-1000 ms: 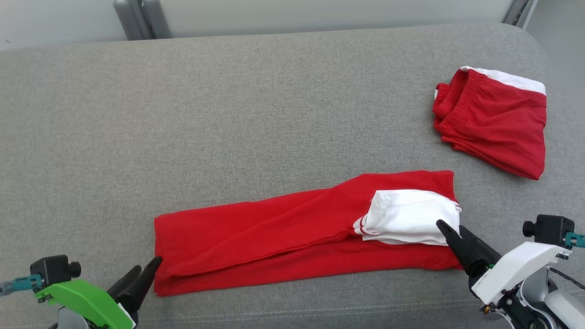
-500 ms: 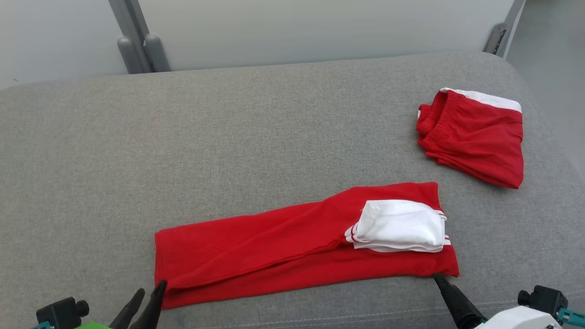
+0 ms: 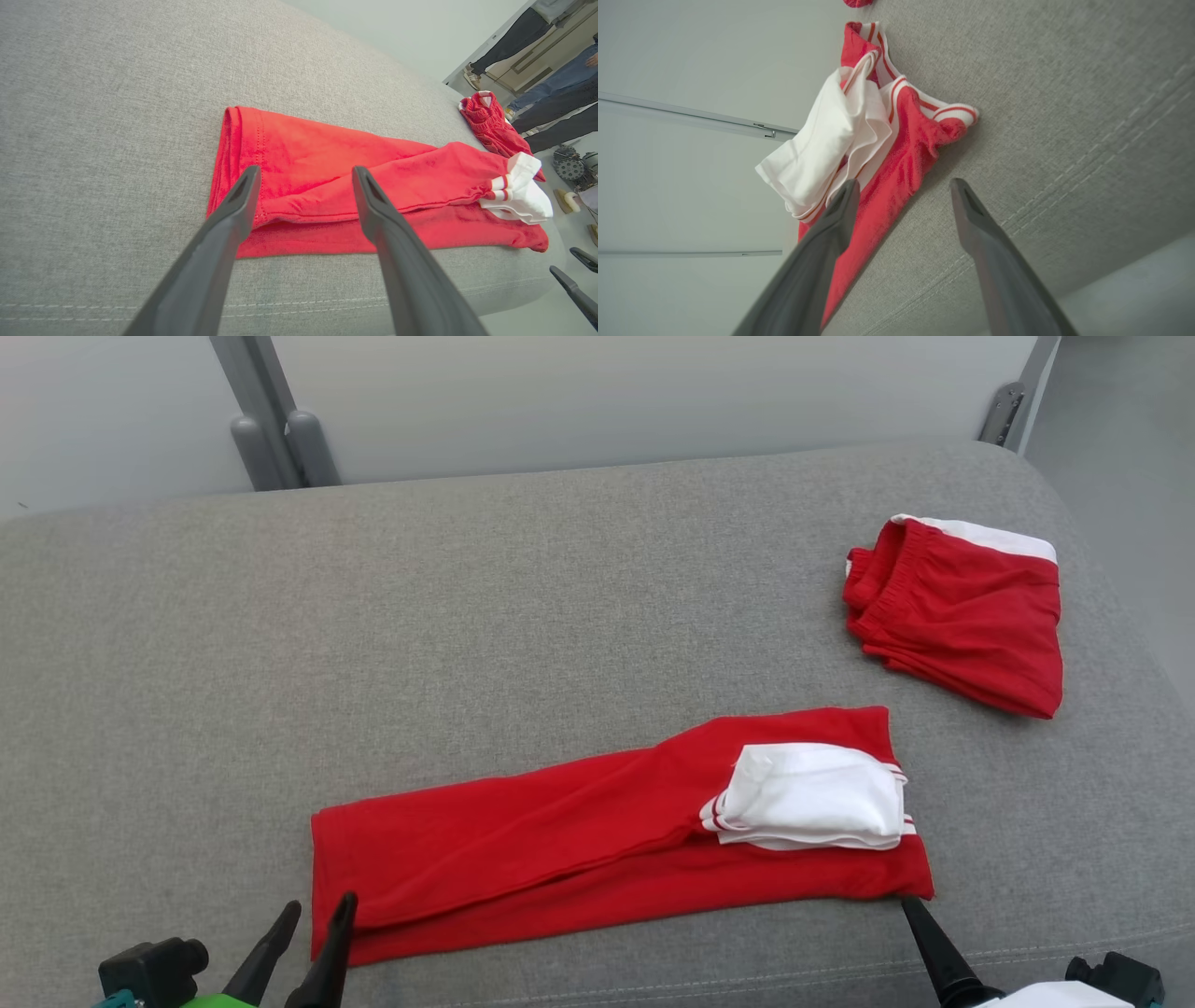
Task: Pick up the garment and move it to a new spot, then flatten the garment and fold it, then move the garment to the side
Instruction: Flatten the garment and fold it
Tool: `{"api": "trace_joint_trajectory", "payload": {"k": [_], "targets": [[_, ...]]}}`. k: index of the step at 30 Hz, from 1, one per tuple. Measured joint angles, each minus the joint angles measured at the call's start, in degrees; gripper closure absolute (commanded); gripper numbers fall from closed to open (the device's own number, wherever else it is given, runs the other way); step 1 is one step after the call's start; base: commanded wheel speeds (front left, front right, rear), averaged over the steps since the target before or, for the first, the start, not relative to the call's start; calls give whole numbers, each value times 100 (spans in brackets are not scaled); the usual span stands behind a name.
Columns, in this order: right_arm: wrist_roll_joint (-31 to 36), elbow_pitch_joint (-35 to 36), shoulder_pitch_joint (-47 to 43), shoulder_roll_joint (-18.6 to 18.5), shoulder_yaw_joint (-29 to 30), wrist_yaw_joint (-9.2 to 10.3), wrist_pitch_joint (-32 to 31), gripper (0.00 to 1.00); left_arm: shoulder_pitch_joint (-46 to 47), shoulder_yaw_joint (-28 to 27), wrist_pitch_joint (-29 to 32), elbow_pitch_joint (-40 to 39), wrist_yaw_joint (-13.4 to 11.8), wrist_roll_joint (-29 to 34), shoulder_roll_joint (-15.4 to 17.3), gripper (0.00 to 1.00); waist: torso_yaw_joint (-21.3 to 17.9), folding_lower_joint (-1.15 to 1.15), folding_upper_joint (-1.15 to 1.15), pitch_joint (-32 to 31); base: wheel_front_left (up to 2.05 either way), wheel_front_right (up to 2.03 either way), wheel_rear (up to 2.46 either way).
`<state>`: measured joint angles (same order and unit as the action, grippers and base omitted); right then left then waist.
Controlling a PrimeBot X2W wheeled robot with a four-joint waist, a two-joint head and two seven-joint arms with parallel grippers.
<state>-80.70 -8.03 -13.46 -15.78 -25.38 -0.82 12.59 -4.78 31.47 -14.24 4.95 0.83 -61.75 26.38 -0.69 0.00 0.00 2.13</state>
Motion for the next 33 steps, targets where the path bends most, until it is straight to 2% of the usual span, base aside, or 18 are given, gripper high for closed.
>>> {"api": "trace_joint_trajectory", "payload": {"k": [6,10,18,23,33], "targets": [[-108,-428,68,124,176,-188,30,0,-8,-98,0,-99,-345,524,-26,0,74,0,0,49,0,0,0],[-175,-675,222,189,258,-292,52,0,-64,-219,-1,-225,-465,703,-91,0,119,0,0,91,0,0,0],[-255,-1089,549,412,167,-472,51,0,-213,-569,-1,-522,-545,961,-387,0,175,0,0,209,0,0,0],[-287,-1299,828,539,3,-571,-11,0,-376,-699,-1,-572,-589,1040,-417,0,159,0,0,275,0,0,0],[-289,-1561,1196,705,-130,-624,-111,0,-621,-923,-1,-609,-637,1245,-435,0,62,0,0,236,0,0,0]]}}
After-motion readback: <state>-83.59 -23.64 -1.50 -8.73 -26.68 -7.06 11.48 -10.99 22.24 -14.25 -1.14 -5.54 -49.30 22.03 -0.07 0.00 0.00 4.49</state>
